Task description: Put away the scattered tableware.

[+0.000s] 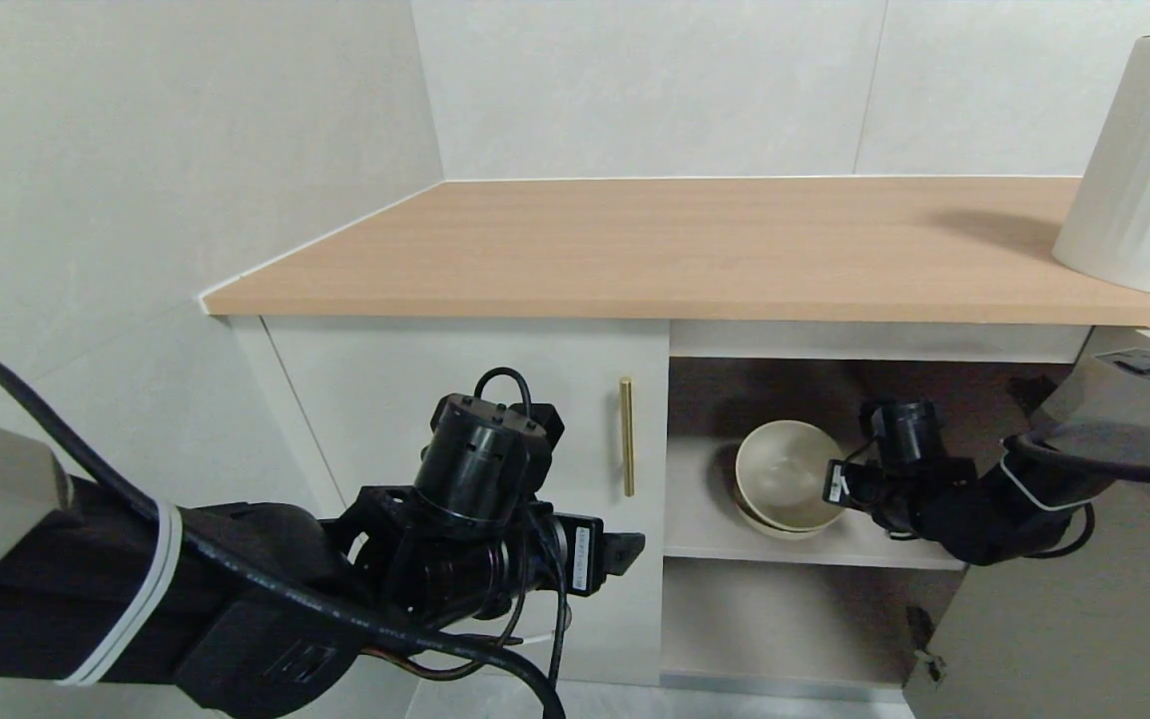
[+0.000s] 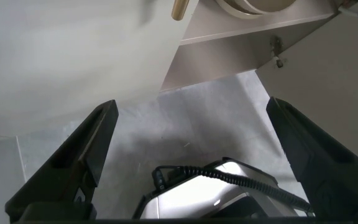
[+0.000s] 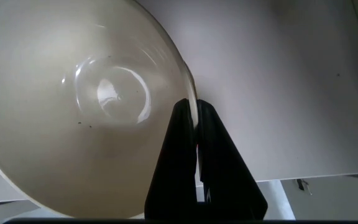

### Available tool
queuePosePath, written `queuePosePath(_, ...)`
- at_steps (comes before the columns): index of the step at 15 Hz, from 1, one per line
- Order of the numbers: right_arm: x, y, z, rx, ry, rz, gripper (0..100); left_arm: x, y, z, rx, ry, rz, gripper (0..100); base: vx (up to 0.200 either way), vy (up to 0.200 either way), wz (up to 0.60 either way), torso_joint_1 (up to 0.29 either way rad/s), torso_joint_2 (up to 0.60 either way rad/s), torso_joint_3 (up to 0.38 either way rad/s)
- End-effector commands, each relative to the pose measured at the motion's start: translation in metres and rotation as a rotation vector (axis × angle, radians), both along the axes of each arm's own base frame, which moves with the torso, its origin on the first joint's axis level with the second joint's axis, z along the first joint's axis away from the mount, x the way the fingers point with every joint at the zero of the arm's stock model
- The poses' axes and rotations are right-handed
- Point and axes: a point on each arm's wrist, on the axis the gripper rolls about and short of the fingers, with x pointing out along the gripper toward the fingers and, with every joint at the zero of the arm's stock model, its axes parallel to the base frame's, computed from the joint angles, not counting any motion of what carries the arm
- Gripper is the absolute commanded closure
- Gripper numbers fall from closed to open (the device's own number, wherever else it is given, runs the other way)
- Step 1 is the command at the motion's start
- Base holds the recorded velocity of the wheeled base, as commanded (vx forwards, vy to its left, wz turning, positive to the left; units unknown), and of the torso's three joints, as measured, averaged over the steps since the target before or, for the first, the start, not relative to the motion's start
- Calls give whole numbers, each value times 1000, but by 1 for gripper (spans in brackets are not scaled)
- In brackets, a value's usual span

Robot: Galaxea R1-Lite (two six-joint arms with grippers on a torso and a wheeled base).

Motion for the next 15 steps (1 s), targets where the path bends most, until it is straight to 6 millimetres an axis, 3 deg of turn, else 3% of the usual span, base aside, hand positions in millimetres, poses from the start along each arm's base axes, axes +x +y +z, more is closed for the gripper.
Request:
queuePosePath(1, 1, 0, -4, -1, 5, -2, 100, 0, 0, 0, 0, 1, 1, 0, 0, 0, 0, 0, 0, 0)
queuePosePath(8, 2, 0, -7, -1, 10, -1, 100, 0, 0, 0, 1, 0, 2, 0, 0, 0, 0, 0, 0, 0)
queuePosePath(9, 2, 0, -7, 1, 8, -2, 0, 0, 0, 0, 0, 1, 1, 0, 0, 0, 0, 0, 0, 0)
queuePosePath(13, 1, 0, -4, 3, 3, 1, 0, 1, 0, 0, -1, 1, 3, 0, 0, 0, 0, 0, 0, 0)
queuePosePath(15, -5, 1, 7, 7, -6, 6, 0, 1, 4, 7, -15, -15, 15, 0, 0, 0, 0, 0, 0, 0)
